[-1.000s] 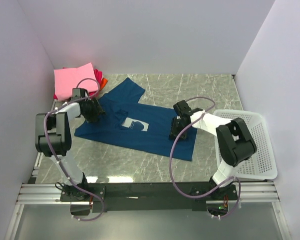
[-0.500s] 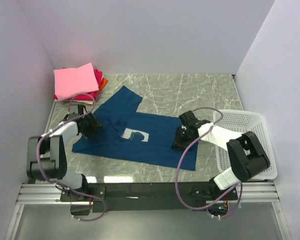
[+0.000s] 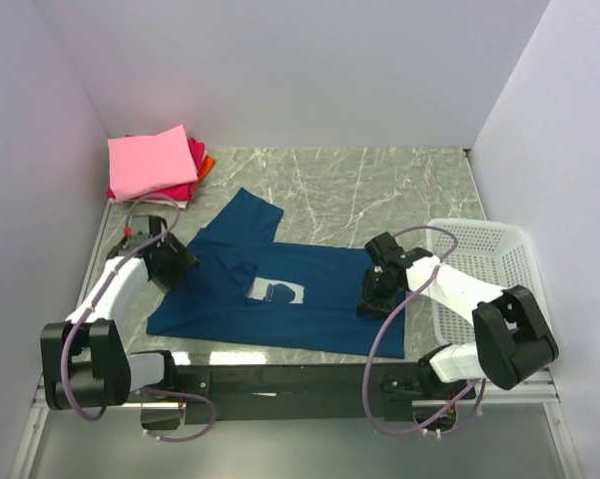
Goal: Fold and stack the t-shirts
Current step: Fold the tshirt
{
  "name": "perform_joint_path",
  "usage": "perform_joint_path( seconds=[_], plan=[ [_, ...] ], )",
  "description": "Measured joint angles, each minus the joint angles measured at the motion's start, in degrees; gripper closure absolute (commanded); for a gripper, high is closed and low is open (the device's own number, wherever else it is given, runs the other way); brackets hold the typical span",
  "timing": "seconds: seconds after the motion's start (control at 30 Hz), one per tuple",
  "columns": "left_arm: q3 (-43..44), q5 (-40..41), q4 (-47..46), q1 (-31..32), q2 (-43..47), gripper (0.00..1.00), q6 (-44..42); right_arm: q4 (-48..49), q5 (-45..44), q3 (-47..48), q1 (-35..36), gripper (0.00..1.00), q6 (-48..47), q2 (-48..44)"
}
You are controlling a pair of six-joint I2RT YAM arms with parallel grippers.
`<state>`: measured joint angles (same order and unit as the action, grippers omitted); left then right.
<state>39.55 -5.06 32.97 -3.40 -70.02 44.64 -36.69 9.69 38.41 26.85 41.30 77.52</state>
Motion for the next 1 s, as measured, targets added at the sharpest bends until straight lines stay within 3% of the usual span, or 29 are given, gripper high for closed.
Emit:
perform_joint_path(
  seconds=[0.17,0.4,0.67,1.0],
  plan=[
    [9.6,0.2,-1.0,0.7,-4.6,0.31,-1.5,-5.9,-2.2,7.8,0.0,0.55,-0.8,0.0],
    [17.1,-3.1,-8.4,4.3,-16.2,0.31,-3.9,-5.5,-4.3,17.0,0.0,0.55,-3.5,6.4],
    [16.2,-9.1,-14.9,6.5,-27.5,0.32,-4.8,-2.1,-3.8,16.0,0.0,0.55,-5.2,14.4],
    [12.2,-7.8,-19.0,6.4,-25.4,0.31,-4.6,2.3,-0.8,11.0,1.4,0.56,-4.6,13.6]
  ],
)
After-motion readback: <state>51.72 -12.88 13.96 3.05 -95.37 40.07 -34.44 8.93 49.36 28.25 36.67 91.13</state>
